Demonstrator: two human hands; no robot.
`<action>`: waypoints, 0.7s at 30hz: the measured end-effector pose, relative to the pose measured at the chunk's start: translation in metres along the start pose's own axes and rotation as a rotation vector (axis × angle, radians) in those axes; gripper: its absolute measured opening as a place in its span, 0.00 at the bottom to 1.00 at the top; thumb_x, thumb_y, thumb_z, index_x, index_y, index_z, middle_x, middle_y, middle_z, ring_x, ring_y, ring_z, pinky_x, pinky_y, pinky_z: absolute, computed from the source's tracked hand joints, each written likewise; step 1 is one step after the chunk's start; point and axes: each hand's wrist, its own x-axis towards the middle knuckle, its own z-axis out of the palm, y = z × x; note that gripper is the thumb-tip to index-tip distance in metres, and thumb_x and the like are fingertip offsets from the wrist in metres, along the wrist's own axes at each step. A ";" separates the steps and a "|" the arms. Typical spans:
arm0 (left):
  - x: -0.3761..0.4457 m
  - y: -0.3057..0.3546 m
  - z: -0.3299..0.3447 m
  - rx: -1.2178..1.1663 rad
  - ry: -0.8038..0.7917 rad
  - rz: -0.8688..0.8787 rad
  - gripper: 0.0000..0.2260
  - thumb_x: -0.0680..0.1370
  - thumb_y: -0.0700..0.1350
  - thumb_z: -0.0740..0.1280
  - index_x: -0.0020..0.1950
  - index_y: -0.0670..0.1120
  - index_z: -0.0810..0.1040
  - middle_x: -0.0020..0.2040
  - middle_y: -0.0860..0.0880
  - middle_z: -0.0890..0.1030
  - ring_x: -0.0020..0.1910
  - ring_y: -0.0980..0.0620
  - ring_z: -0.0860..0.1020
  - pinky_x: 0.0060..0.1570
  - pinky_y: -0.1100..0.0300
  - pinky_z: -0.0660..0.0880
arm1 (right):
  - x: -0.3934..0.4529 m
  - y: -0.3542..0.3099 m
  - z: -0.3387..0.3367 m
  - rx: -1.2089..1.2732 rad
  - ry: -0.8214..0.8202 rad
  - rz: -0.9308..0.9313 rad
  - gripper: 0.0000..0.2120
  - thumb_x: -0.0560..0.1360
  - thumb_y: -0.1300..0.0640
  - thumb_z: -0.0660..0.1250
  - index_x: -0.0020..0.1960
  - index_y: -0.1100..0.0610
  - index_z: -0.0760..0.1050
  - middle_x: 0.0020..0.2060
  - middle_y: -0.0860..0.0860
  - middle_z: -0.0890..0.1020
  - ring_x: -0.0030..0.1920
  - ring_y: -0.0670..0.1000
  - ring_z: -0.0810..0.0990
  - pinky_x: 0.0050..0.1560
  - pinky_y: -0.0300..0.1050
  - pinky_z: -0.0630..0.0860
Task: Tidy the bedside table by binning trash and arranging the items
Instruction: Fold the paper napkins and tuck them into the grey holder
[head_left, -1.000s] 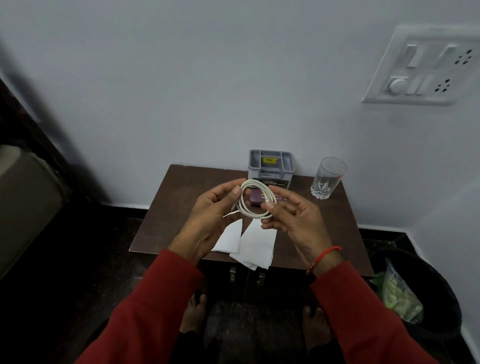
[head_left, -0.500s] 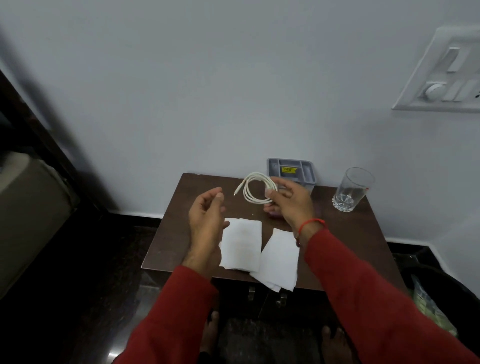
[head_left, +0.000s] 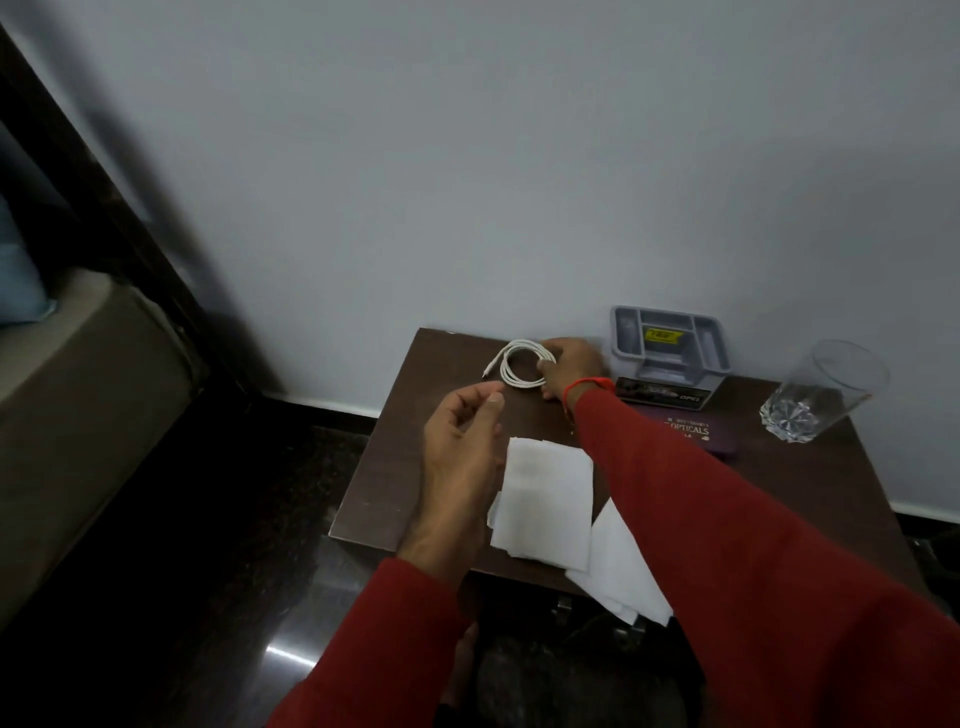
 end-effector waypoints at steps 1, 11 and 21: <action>0.000 0.000 0.000 0.018 -0.004 -0.003 0.06 0.82 0.42 0.67 0.56 0.47 0.82 0.40 0.53 0.77 0.30 0.64 0.75 0.29 0.67 0.73 | 0.001 0.001 0.000 -0.071 -0.010 -0.027 0.12 0.72 0.63 0.68 0.54 0.56 0.83 0.48 0.59 0.86 0.47 0.64 0.85 0.51 0.60 0.81; -0.006 -0.001 0.001 0.138 -0.054 -0.003 0.07 0.82 0.45 0.67 0.58 0.48 0.82 0.50 0.53 0.83 0.42 0.57 0.80 0.38 0.60 0.77 | -0.087 -0.012 -0.071 -0.282 0.082 -0.400 0.13 0.77 0.60 0.66 0.61 0.58 0.80 0.54 0.60 0.82 0.58 0.59 0.79 0.61 0.48 0.70; -0.017 -0.046 0.003 1.088 -0.351 0.341 0.17 0.77 0.53 0.70 0.65 0.50 0.80 0.67 0.46 0.77 0.66 0.44 0.76 0.66 0.54 0.70 | -0.217 0.064 -0.124 -0.547 -0.281 -0.360 0.41 0.65 0.28 0.57 0.73 0.47 0.68 0.67 0.53 0.72 0.66 0.56 0.71 0.67 0.52 0.70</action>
